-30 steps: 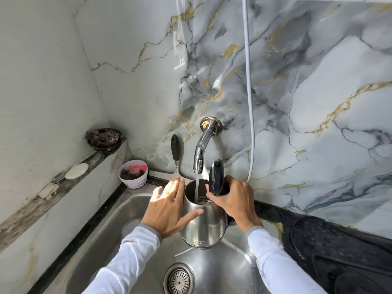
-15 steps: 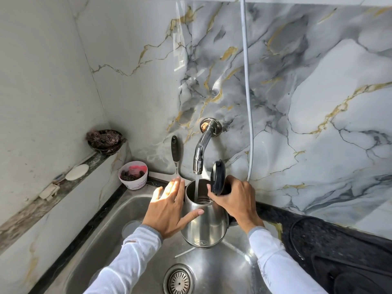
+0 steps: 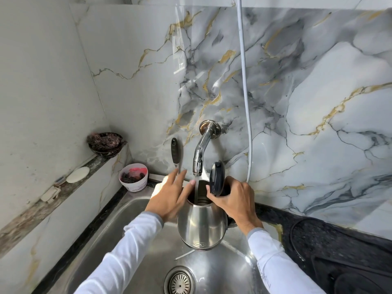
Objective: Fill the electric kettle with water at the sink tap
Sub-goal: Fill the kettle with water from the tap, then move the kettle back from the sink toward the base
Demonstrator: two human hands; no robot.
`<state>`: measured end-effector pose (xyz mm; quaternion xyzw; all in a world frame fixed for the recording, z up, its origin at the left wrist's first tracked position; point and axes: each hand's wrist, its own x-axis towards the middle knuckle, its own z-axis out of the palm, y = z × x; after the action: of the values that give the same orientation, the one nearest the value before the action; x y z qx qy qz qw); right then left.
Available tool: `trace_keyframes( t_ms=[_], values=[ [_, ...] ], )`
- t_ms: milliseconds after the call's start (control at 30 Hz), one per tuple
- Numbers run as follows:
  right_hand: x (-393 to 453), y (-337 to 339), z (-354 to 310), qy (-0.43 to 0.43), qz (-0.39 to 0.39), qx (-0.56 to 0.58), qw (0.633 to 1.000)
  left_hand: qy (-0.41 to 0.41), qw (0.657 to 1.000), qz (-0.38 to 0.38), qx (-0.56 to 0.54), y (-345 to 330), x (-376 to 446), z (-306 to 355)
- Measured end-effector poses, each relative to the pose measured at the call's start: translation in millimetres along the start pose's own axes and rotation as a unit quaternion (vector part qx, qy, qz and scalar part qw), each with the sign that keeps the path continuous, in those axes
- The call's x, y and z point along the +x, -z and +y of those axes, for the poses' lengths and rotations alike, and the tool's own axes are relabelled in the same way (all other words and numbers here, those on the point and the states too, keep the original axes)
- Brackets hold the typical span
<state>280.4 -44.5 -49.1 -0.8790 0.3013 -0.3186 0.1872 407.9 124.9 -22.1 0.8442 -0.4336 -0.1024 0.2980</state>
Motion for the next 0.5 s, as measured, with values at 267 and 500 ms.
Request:
trace_keyframes(
  t_ms=[267, 500],
  values=[
    [1.1, 0.8, -2.9, 0.008, 0.011, 0.009, 1.000, -0.044, 0.995, 0.000, -0.091, 25.6, 51.5, 14.8],
    [-1.5, 4.1, -2.8, 0.023, 0.021, -0.001, 1.000, -0.003, 0.983, 0.119, 0.141, 14.2, 53.8, 29.6]
  ],
)
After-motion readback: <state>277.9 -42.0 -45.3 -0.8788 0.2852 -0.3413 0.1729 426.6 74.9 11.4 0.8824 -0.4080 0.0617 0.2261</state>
